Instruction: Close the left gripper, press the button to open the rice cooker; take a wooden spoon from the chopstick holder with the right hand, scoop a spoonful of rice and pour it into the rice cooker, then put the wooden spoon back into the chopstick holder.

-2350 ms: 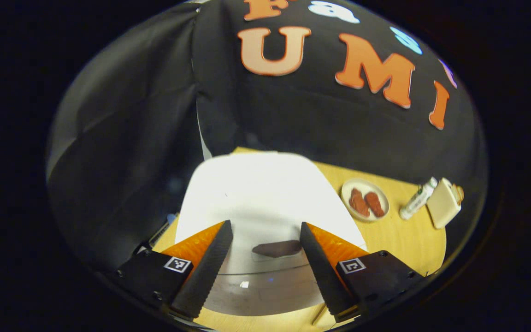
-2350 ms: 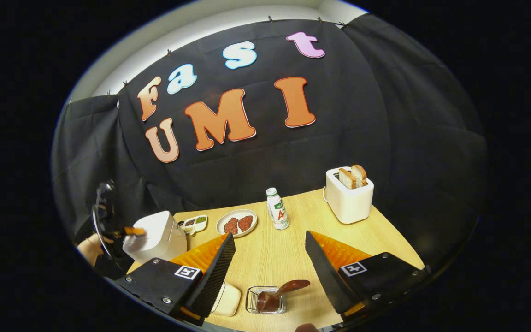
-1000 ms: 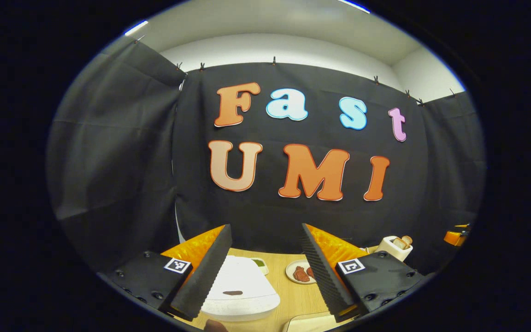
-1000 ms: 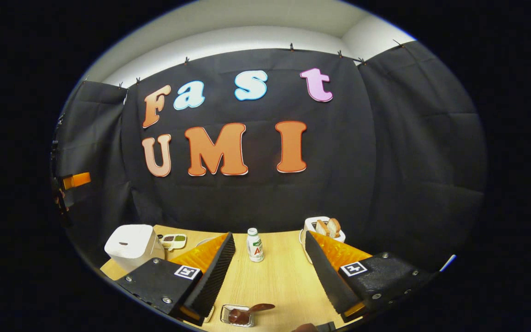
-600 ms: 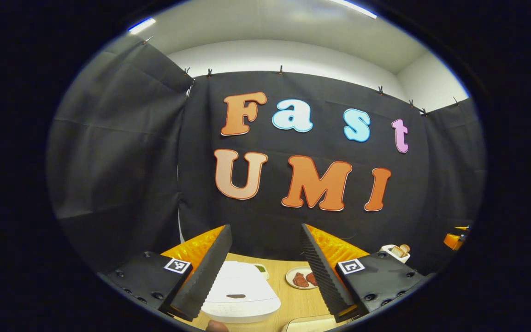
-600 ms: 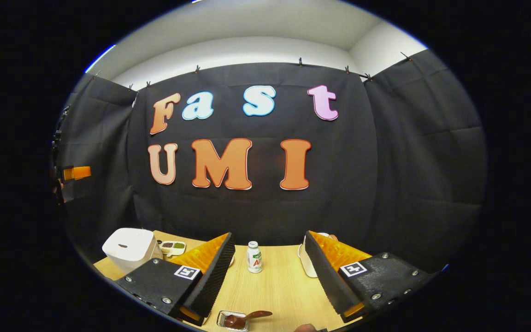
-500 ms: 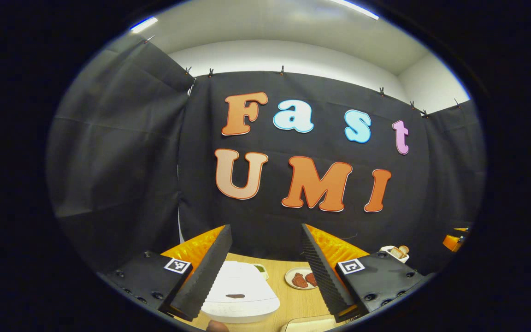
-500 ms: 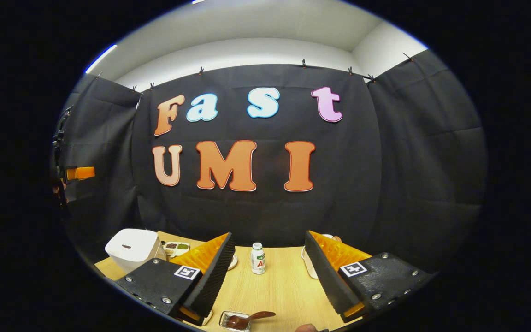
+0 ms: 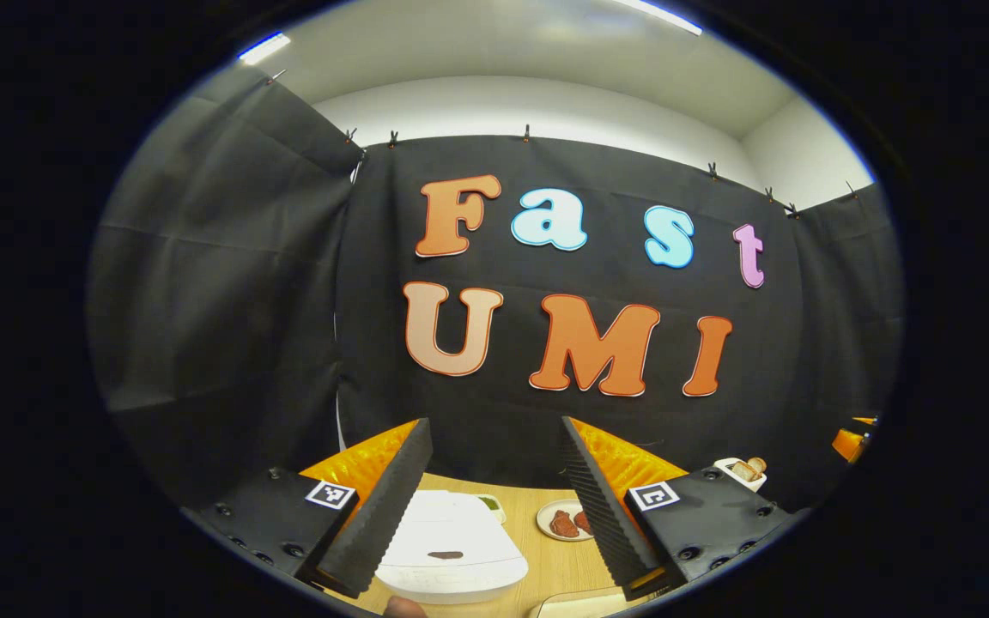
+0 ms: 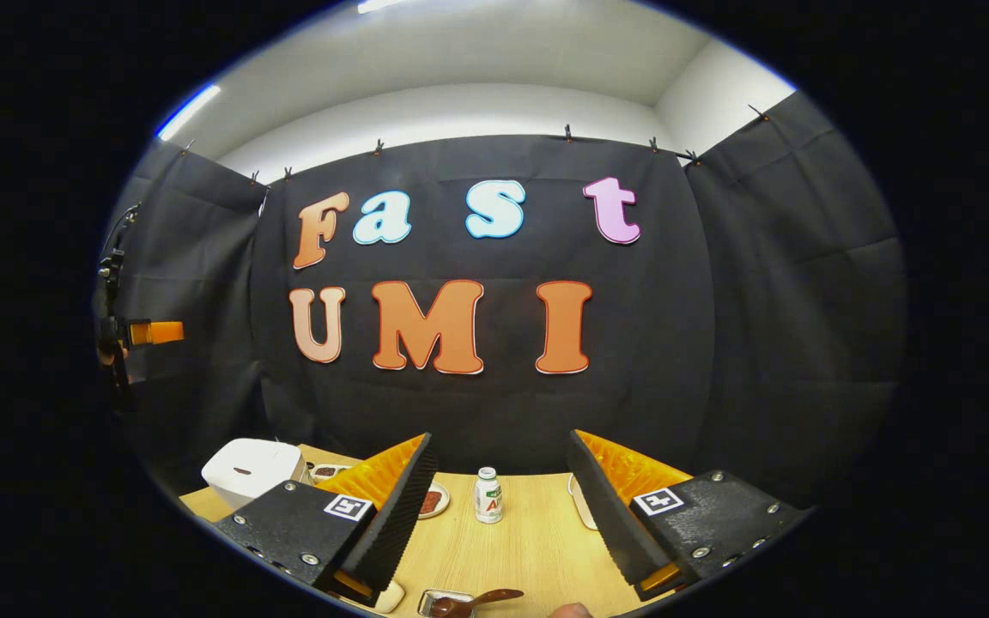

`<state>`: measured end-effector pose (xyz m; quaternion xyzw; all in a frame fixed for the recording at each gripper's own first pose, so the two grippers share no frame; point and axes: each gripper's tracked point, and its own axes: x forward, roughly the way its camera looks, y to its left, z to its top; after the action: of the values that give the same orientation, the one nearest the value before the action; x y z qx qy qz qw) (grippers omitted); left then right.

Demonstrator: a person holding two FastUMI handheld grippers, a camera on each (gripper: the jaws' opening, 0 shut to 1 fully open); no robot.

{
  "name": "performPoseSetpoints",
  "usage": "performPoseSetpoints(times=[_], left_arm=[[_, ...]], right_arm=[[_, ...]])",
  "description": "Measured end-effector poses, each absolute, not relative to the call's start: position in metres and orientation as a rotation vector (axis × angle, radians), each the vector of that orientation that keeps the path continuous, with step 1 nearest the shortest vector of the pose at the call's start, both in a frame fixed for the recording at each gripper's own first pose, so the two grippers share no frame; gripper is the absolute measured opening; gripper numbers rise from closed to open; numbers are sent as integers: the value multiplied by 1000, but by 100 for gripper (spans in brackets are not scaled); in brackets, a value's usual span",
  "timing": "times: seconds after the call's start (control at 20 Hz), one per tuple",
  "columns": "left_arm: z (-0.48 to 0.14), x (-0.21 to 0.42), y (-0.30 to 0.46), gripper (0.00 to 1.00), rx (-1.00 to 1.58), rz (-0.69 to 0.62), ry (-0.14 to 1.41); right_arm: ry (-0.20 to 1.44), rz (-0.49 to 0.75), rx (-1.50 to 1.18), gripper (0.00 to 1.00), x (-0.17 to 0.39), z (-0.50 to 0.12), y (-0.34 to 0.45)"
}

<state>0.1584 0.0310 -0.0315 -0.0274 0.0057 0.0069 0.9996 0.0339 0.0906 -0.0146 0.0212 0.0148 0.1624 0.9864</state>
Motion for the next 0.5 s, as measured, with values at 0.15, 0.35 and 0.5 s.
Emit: performPoseSetpoints(times=[0.15,0.35,0.5], left_arm=[[-35,160,32,100,-49,15,21],[-40,161,32,100,-40,13,33],[-43,161,31,100,-36,13,40]], right_arm=[[36,311,46,95,36,-16,86],[58,285,48,95,39,-23,80],[71,273,51,95,41,-29,76]])
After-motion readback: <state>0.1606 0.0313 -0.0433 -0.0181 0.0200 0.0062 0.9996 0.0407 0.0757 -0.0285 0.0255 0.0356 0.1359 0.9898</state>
